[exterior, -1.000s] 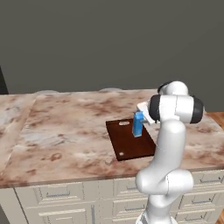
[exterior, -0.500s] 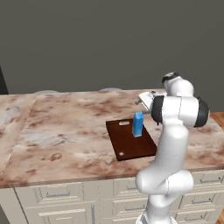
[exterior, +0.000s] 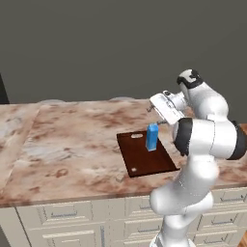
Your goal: Take out the milk from the fridge and place it on the tray on the counter. Then take the sugar cube near the tray and place it in the tray.
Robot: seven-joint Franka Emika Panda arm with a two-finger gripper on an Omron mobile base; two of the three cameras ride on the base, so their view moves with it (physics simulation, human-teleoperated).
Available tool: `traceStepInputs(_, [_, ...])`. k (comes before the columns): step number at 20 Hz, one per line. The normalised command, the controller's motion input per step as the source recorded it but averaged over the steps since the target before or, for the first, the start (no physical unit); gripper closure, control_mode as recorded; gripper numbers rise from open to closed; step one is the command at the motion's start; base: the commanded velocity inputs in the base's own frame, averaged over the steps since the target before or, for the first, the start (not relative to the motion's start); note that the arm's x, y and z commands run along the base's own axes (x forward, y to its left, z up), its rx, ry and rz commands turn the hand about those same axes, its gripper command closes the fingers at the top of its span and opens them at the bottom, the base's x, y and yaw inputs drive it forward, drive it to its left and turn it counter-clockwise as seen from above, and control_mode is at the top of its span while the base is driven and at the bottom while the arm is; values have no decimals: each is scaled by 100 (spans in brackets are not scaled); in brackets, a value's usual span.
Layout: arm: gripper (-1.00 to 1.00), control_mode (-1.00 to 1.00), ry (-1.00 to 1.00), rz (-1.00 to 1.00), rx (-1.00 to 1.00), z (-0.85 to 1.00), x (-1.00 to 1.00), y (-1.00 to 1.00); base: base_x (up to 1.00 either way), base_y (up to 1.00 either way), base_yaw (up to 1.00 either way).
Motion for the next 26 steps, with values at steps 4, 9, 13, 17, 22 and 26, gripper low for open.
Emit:
traceStepInputs(4, [-100, -100, -41, 0, -32, 20, -100, 88, 0, 0, 0])
traceStepInputs(9, [-100, -100, -54, 0, -34, 1, -100, 97, 0, 0, 0])
traceStepInputs(13, [-100, -100, -50, 0, -40, 0, -100, 65, 0, 0, 0])
traceStepInputs(17, [-100, -100, -50, 0, -40, 0, -98, 42, 0, 0, 0])
traceStepInputs(22, [-100, -100, -12, 7, -26, 1, -30, 13, 0, 0, 0])
traceStepInputs(26, [-100, -100, -12, 10, -24, 3, -19, 18, 0, 0, 0])
